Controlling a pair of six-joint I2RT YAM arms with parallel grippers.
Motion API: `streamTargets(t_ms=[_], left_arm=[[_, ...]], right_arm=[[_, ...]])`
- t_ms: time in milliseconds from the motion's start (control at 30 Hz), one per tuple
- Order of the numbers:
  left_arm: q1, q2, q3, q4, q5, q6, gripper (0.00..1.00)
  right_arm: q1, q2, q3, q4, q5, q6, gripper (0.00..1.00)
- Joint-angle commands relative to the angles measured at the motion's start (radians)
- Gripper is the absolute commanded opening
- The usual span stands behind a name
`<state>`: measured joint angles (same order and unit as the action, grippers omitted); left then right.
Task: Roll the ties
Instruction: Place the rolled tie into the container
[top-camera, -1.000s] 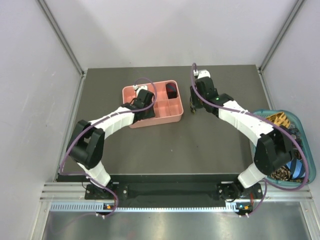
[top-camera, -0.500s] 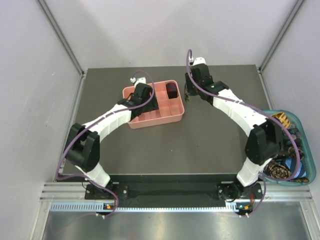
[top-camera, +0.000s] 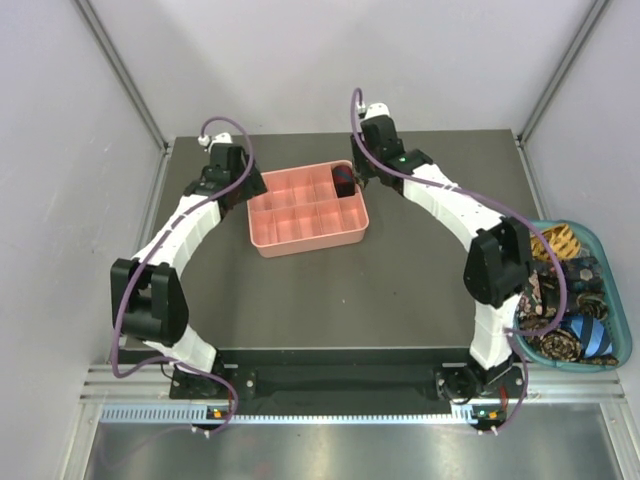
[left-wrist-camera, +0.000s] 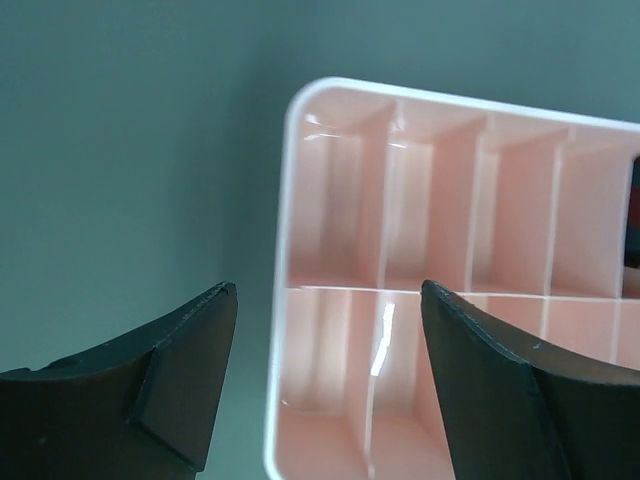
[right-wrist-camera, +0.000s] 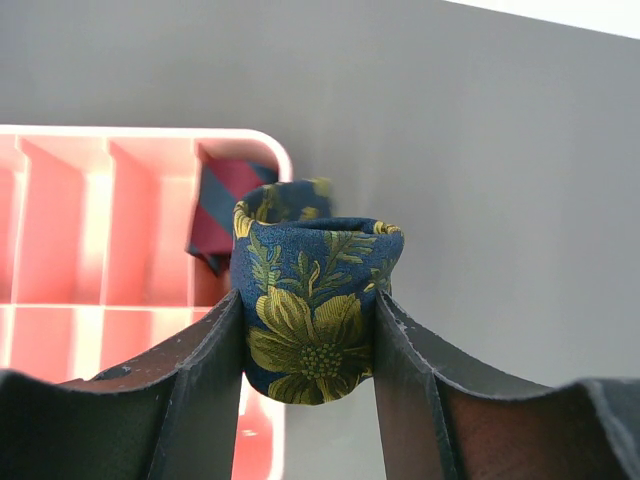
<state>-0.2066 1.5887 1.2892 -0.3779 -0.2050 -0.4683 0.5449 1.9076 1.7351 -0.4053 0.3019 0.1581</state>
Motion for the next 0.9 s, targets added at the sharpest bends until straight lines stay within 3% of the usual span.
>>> streamTargets(t_ms=[0,233,867], left_arm=[[0.045,0.007,0.016,-0.010,0.019,0.037,0.79],[0.101,0.077,-0.008,0.027,0.079,0.051,0.79],[0.104,0.091,-0.045,0.076,0.119,0.056,0.77]], right_arm=[[0.036,0.060,0.113,0.053,-0.015,-0.008,0.13],[0.075,0.171,0.211,0.040,-0.037,0.001,0.13],[0.144,0.298,0.247,0.077,-0.069,0.078,0.13]])
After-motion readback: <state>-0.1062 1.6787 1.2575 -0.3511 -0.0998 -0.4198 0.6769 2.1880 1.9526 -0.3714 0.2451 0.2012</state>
